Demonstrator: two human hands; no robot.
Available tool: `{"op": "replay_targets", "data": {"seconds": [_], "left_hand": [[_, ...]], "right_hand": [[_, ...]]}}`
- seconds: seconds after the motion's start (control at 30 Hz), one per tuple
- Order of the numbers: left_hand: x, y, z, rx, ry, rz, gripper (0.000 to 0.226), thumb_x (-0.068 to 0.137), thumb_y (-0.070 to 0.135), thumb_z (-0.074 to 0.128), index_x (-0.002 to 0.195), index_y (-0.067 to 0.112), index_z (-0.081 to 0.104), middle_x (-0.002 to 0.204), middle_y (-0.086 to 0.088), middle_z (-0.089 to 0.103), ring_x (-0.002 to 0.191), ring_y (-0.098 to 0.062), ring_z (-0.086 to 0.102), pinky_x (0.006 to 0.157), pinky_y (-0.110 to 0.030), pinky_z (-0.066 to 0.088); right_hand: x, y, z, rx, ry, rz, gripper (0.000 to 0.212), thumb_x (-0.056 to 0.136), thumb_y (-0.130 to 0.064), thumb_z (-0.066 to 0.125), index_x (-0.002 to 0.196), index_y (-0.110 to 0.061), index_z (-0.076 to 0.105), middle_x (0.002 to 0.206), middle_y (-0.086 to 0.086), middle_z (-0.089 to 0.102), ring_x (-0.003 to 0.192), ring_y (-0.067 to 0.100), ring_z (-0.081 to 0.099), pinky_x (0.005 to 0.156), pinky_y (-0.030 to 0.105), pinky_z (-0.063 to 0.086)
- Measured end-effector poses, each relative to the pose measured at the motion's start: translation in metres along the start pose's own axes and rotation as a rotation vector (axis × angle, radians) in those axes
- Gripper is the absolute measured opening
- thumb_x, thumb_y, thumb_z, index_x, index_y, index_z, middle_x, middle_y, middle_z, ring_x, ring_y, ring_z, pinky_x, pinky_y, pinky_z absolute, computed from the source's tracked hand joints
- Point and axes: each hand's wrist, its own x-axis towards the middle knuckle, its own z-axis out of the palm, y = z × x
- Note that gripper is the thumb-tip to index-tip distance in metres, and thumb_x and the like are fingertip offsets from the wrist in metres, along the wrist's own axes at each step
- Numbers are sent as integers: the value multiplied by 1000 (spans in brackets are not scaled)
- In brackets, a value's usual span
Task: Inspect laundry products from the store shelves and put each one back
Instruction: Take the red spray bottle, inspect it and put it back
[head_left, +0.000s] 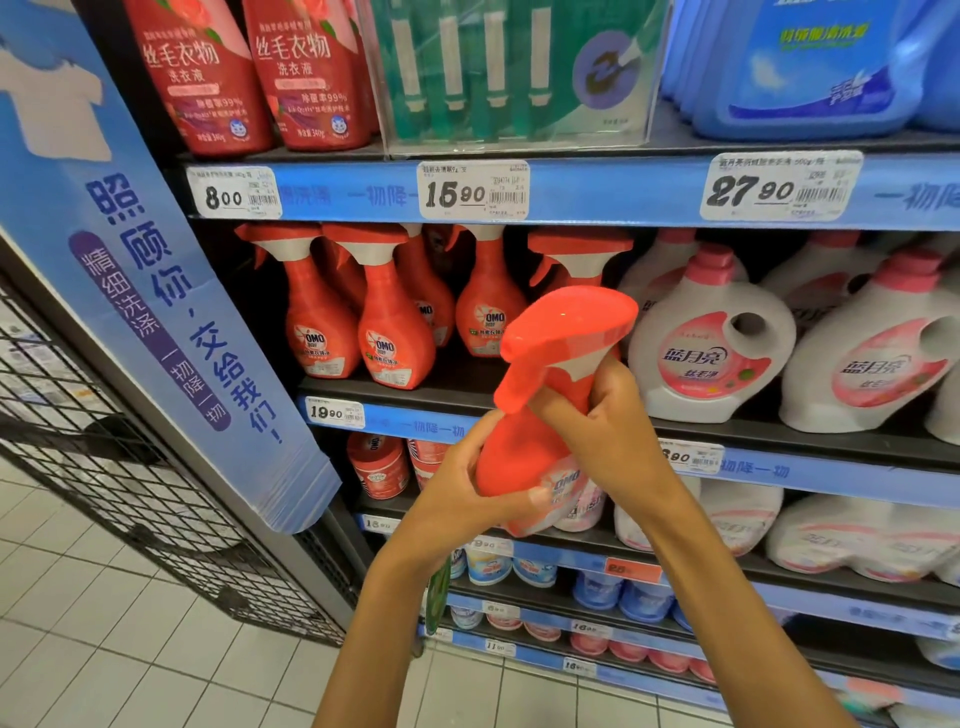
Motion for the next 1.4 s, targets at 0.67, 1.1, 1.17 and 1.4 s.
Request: {"op": "replay_targets", "data": {"seconds": [0.67,1.1,1.17,1.4], "left_hand": [[1,-16,17,-162,453,-59,68,63,56,73,121,24,56,114,-9,68,98,-22,70,73,-29,57],[-2,-9,35,-559,129,-199,62,91,52,44,140,13,44,139,-18,52,132,-38,43,111,-63,25],[-3,-12,42,-612,156,-165,60,88,52,52,135,14,51,136,-17,55,130,-35,47,111,-62,27],[-7,-20,61,-362,484,-74,58,84,52,54,132,20,53,129,-8,62,120,-24,59,98,-40,51]], "right_hand": [[11,17,-2,135,21,322,27,80,-40,63,101,-22,63,96,1,74,94,14,70,80,27,56],[23,-5,-16,314,-291,153,16,80,-27,55,70,-23,67,70,2,70,77,24,70,72,33,54],[21,-4,-19,196,-273,142,17,82,-32,56,79,-23,69,81,3,73,85,21,70,79,31,53],[4,19,-18,-141,-44,249,13,91,-20,61,103,-18,58,101,3,66,89,4,64,82,21,52]]}}
